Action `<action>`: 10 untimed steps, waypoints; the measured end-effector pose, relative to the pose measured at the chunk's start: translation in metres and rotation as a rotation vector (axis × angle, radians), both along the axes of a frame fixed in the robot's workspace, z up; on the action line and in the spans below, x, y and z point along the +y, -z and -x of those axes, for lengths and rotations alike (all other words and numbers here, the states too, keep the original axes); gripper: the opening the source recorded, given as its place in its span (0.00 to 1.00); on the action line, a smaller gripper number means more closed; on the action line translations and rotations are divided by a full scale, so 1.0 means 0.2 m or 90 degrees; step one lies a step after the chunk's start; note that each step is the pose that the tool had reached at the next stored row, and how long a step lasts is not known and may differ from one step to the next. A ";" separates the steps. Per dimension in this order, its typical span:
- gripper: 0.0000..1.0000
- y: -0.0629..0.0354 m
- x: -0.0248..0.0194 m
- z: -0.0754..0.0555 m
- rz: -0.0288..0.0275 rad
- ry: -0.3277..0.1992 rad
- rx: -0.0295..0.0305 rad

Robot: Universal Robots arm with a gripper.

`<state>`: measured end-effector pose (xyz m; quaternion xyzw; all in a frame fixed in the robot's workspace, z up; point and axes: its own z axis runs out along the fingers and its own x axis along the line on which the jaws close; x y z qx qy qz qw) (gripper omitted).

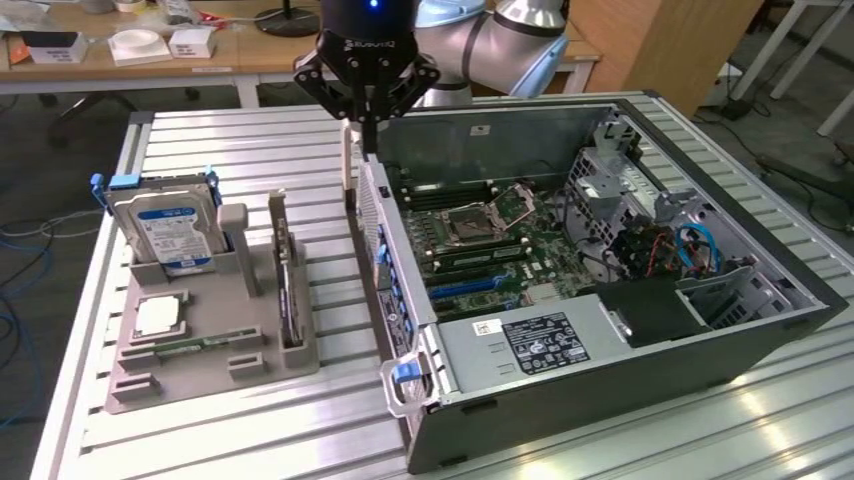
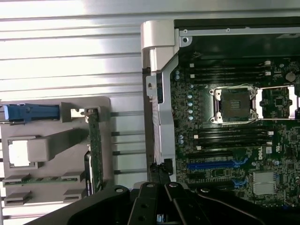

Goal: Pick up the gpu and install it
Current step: 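Reach for the gpu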

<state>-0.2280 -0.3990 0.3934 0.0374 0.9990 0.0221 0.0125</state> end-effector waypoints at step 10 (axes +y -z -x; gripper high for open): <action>0.10 0.000 0.000 0.04 0.0000 0.000 0.0000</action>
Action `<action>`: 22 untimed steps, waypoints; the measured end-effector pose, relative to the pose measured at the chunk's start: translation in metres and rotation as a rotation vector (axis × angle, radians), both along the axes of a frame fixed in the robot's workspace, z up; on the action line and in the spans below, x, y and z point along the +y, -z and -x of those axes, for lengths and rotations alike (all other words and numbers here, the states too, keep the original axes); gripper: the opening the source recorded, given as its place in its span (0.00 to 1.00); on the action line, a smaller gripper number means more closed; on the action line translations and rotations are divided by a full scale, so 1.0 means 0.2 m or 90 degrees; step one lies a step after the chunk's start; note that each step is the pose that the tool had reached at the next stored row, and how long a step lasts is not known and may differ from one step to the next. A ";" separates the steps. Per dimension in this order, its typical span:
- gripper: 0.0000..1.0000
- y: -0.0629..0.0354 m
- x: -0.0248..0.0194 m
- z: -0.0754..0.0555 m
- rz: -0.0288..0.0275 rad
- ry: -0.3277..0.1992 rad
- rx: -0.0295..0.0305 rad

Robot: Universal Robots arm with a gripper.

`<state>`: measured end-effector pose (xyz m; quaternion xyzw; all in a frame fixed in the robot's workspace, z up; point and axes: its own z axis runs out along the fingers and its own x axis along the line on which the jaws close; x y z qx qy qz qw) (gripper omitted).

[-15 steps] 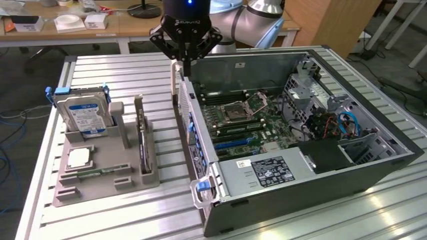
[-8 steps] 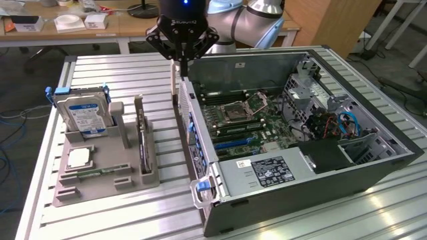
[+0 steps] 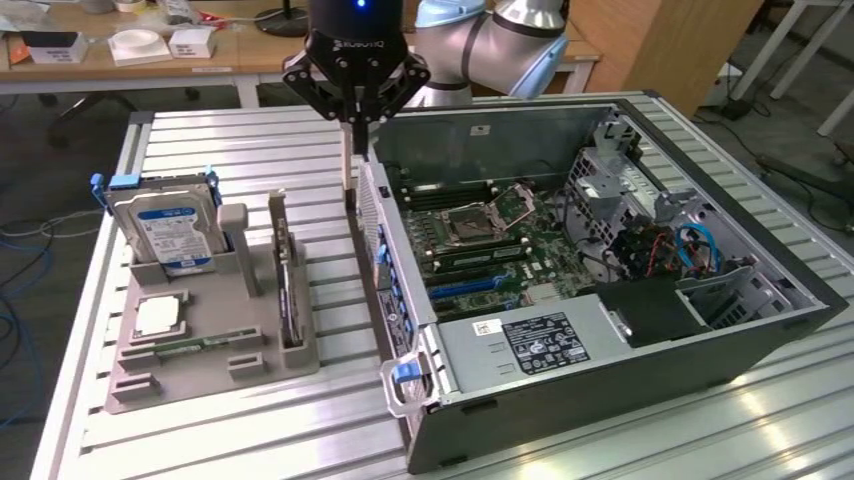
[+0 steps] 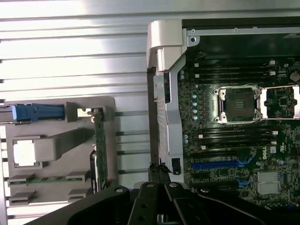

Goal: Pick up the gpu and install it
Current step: 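Reach for the gpu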

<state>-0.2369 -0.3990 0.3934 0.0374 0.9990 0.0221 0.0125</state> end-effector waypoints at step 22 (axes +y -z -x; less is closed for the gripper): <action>0.10 0.000 0.000 0.10 0.0000 0.000 0.0000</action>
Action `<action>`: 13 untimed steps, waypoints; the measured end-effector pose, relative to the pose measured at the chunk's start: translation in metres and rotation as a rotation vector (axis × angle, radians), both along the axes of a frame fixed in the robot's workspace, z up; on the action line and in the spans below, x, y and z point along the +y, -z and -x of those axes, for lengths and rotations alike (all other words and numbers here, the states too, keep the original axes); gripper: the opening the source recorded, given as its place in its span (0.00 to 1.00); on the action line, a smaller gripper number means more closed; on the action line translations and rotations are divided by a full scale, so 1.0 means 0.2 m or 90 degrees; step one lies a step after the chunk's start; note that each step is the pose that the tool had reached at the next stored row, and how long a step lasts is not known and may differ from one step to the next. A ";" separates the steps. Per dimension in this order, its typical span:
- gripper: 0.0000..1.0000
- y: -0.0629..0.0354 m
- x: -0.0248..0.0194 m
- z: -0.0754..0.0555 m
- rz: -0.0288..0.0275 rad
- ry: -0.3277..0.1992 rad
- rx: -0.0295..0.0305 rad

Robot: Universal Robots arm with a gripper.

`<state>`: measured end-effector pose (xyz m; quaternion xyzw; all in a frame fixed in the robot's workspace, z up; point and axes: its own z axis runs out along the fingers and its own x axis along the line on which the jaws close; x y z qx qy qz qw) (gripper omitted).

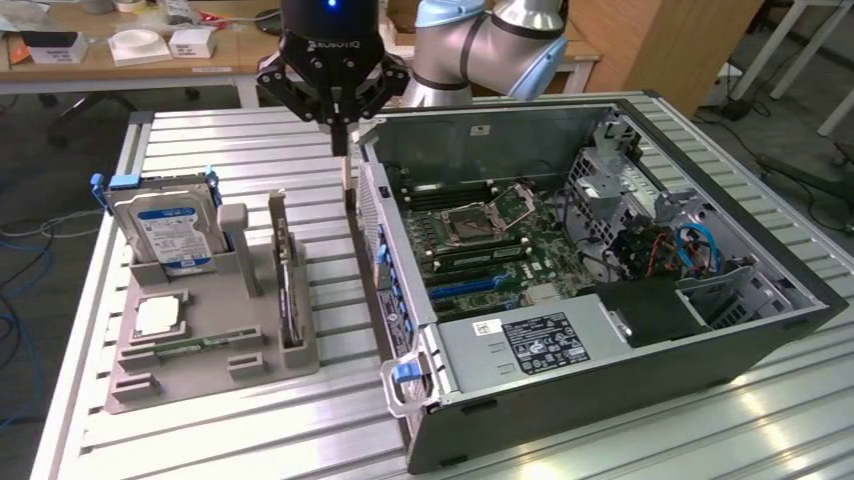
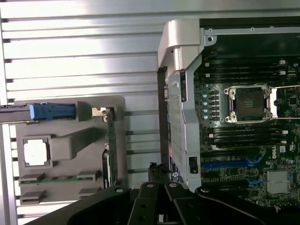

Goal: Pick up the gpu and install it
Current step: 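Reach for the gpu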

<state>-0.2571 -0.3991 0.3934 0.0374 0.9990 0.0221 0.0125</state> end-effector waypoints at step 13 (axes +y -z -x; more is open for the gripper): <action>0.10 0.000 0.000 0.06 0.0000 0.000 0.0000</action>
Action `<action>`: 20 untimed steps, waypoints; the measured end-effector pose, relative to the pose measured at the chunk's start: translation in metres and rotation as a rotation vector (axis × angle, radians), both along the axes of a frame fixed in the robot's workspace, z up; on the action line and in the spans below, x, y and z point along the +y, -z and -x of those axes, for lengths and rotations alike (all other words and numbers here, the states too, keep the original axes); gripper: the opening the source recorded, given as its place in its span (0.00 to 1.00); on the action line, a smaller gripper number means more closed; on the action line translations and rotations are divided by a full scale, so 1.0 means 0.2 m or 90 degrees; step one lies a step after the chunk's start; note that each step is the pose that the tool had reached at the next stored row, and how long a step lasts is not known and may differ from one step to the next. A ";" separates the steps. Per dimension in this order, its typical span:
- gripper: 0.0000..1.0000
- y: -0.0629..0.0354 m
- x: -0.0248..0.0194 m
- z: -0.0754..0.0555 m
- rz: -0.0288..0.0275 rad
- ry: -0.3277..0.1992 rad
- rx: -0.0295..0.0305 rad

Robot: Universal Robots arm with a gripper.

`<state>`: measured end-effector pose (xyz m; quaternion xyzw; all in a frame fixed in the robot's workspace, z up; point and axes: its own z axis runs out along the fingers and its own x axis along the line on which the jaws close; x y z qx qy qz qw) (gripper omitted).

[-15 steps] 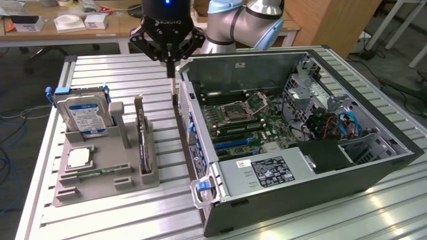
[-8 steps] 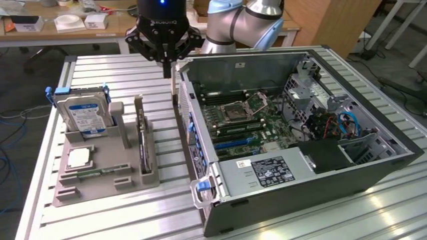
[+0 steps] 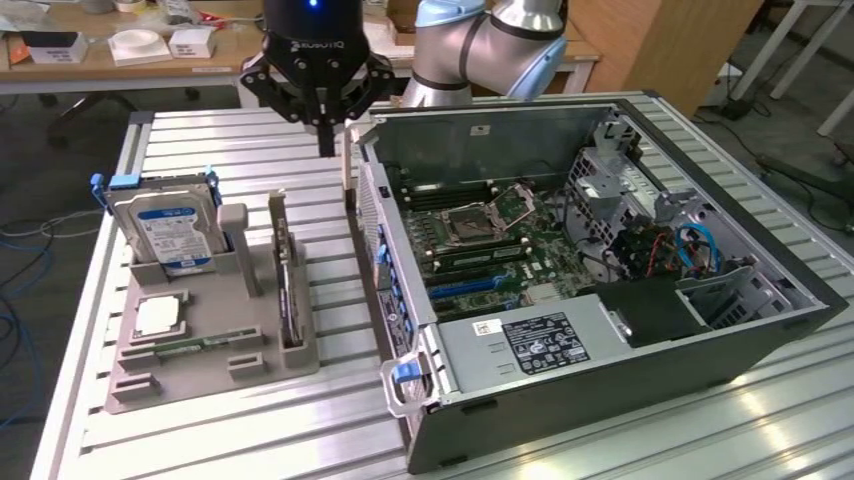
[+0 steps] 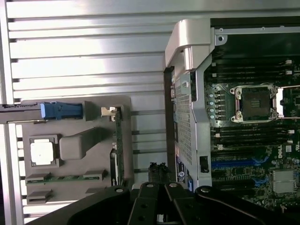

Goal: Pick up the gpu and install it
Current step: 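Reach for the gpu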

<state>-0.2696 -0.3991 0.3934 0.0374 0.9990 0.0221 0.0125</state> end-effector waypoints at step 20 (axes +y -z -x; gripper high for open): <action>0.10 0.000 -0.001 0.10 0.0000 0.000 0.0000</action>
